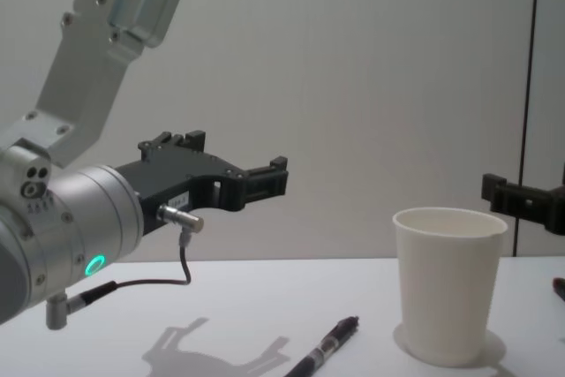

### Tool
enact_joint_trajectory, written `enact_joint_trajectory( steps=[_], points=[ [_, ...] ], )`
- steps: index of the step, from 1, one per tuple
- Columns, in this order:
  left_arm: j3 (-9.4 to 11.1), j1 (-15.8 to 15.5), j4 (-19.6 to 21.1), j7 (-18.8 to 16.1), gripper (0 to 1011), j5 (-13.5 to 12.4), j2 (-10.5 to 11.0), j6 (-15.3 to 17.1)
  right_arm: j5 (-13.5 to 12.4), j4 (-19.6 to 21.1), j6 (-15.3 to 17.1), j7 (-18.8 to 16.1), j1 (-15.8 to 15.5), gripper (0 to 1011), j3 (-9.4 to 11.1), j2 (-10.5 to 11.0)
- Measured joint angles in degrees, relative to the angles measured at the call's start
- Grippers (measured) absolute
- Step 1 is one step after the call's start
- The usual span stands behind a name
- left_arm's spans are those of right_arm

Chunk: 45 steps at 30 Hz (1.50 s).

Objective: Place the pen into the pen holder.

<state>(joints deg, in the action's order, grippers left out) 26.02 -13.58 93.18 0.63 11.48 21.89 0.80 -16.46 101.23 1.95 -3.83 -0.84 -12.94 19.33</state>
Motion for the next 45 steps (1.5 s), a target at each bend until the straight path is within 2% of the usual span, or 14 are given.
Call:
enact_joint_trajectory(
  steps=[45],
  points=[
    [0.0, 0.0, 0.0, 0.0, 1001, 0.0, 0.0, 0.0, -0.01, 0.0, 0.0, -0.02, 0.01, 1002, 0.04, 0.02]
  ],
)
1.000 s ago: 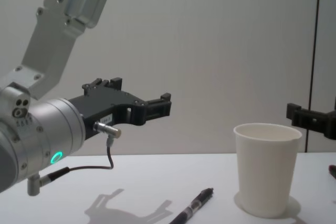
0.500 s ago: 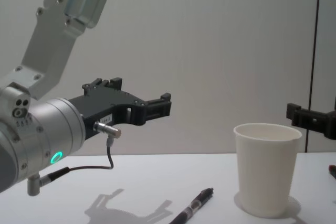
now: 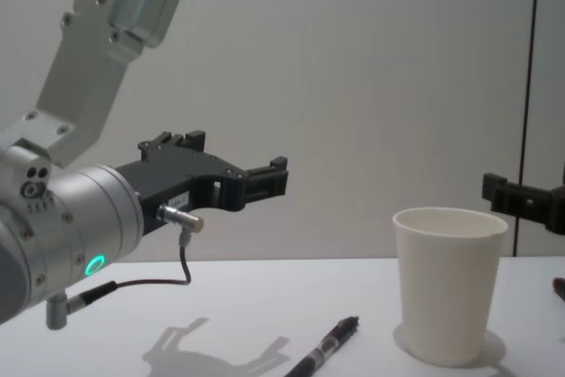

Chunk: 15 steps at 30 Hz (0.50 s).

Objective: Place the pen into the pen holder.

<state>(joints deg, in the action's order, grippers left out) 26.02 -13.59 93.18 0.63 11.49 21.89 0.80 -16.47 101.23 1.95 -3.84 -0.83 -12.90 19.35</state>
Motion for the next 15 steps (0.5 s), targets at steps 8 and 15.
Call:
enact_joint_trajectory(
  steps=[8, 15],
  points=[
    [0.0, 0.0, 0.0, 0.0, 1001, 0.0, 0.0, 0.0, -1.25, 0.69, 0.47, 0.6, 0.15, 1001, 1.23, 0.87],
    [0.0, 0.0, 0.0, 0.0, 1001, 0.0, 0.0, 0.0, -3.06, 1.13, 3.16, 2.09, 0.78, 1002, 3.28, 2.51]
  ],
)
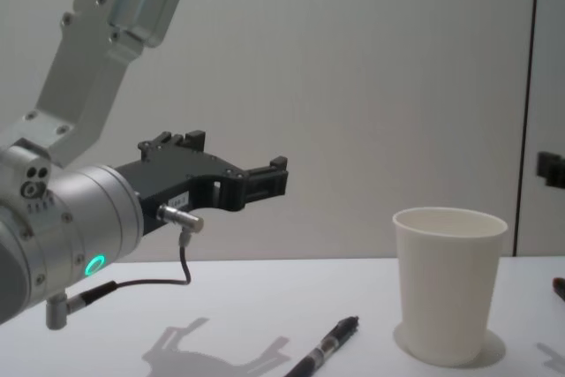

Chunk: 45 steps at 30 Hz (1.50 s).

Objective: Place the pen into the pen holder.

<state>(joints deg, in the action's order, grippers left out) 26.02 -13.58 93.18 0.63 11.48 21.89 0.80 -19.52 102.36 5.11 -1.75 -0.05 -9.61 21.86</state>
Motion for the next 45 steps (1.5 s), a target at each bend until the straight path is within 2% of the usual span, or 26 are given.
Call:
enact_joint_trajectory(
  steps=[9, 11, 14, 15, 16, 19, 25, 30, 35, 41, 42, 44, 45],
  points=[
    [0.0, 0.0, 0.0, 0.0, 1001, 0.0, 0.0, 0.0, -2.79, -0.11, 7.04, 1.36, 1.64, 1001, 2.52, 2.05],
    [0.0, 0.0, 0.0, 0.0, 1001, 0.0, 0.0, 0.0, -3.56, -0.39, 9.95, 1.43, 2.45, 1002, 3.18, 2.62],
    [0.0, 0.0, 0.0, 0.0, 1001, 0.0, 0.0, 0.0, -4.05, -0.67, 12.13, 1.41, 3.11, 1002, 3.55, 2.94],
    [0.0, 0.0, 0.0, 0.0, 1001, 0.0, 0.0, 0.0, -4.36, -0.92, 13.85, 1.29, 3.7, 1001, 3.78, 3.16],
    [0.0, 0.0, 0.0, 0.0, 1001, 0.0, 0.0, 0.0, -4.36, -0.92, 13.85, 1.29, 3.7, 1001, 3.78, 3.16],
    [0.0, 0.0, 0.0, 0.0, 1001, 0.0, 0.0, 0.0, -4.77, -1.6, 17.94, 0.72, 5.2, 1001, 4.06, 3.48],
    [0.0, 0.0, 0.0, 0.0, 1001, 0.0, 0.0, 0.0, -4.76, -3.25, 23.75, -0.41, 8.01, 1001, 4.11, 3.62],
    [0.0, 0.0, 0.0, 0.0, 1001, 0.0, 0.0, 0.0, -3.78, -5.77, 29.56, -1.81, 11.51, 1002, 3.59, 3.26],
    [0.0, 0.0, 0.0, 0.0, 1001, 0.0, 0.0, 0.0, -1.63, -9.54, 34.95, -3.37, 15.86, 1002, 2.47, 2.28],
    [0.0, 0.0, 0.0, 0.0, 1001, 0.0, 0.0, 0.0, 1.56, -14.9, 39.5, -4.89, 20.77, 1001, 0.88, 0.72],
    [0.0, 0.0, 0.0, 0.0, 1001, 0.0, 0.0, 0.0, 2.62, -16.86, 40.57, -5.23, 22.3, 1001, 0.32, 0.12],
    [0.0, 0.0, 0.0, 0.0, 1001, 0.0, 0.0, 0.0, 3.84, -19.63, 41.63, -5.59, 24.25, 1001, -0.44, -0.71],
    [0.0, 0.0, 0.0, 0.0, 1001, 0.0, 0.0, 0.0, 3.84, -19.63, 41.63, -5.59, 24.25, 1001, -0.44, -0.71]
  ],
)
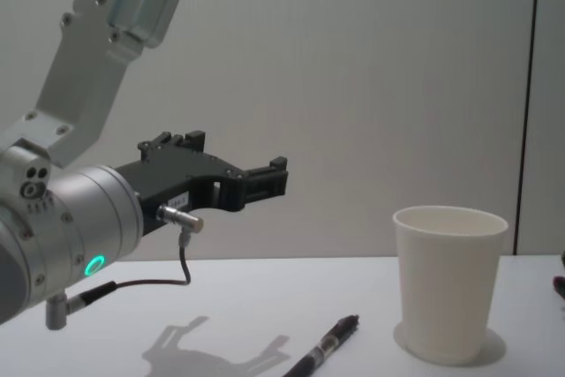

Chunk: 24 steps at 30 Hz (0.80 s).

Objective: Place the pen into the pen holder.

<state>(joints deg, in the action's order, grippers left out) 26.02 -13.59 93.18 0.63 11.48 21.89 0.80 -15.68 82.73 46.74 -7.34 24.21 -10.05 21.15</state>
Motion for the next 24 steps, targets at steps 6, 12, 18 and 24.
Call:
enact_joint_trajectory(
  steps=[6, 12, 18, 24],
  points=[
    [0.0, 0.0, 0.0, 0.0, 1001, 0.0, 0.0, 0.0, 1.89, -5.67, 1.69, -0.04, 3.64, 1001, -1.42, -1.88],
    [0.0, 0.0, 0.0, 0.0, 1001, 0.0, 0.0, 0.0, 2.13, -9.68, 2.53, 0.7, 5.89, 1001, -2.41, -3.62],
    [0.0, 0.0, 0.0, 0.0, 1001, 0.0, 0.0, 0.0, 1.6, -10.94, 2.99, 1.33, 6.49, 1002, -2.95, -4.56],
    [0.0, 0.0, 0.0, 0.0, 1001, 0.0, 0.0, 0.0, 1.0, -11.22, 3.44, 1.89, 6.55, 1002, -3.2, -5.13]
  ],
)
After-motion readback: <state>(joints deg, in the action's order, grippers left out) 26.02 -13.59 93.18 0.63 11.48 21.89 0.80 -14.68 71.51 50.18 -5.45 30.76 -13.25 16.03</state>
